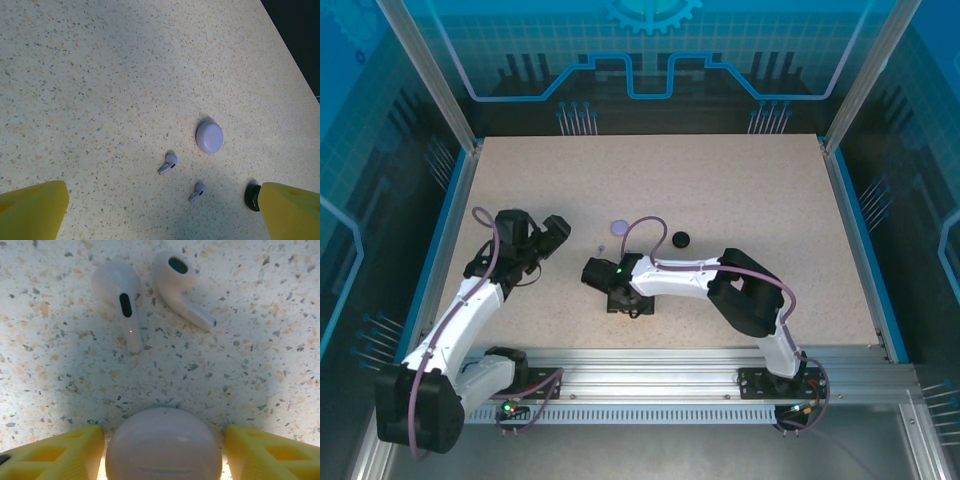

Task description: Insert wireless bluetooth earbuds into charging case

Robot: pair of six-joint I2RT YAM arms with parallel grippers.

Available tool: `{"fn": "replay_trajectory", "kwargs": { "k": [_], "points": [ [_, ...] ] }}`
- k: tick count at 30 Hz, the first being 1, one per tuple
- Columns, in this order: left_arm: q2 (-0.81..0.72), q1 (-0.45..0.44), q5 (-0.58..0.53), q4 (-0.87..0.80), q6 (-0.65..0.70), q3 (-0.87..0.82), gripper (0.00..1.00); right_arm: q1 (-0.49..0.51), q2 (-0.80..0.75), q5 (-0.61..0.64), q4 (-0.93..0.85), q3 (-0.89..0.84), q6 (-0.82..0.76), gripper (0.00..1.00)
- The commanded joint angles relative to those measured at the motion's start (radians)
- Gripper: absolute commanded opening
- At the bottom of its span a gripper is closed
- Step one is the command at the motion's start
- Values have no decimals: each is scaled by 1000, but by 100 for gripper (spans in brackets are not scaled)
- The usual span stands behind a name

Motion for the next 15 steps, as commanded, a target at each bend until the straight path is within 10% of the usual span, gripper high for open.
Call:
{"fn": "replay_trajectory", "kwargs": {
  "k": [1,15],
  "points": [
    [-14,9,25,20,2,-14,99,3,27,8,-11,5,25,63],
    [-21,10,66,11,-28,-10,99,32,-22,31,9,-14,48,43]
  ]
}}
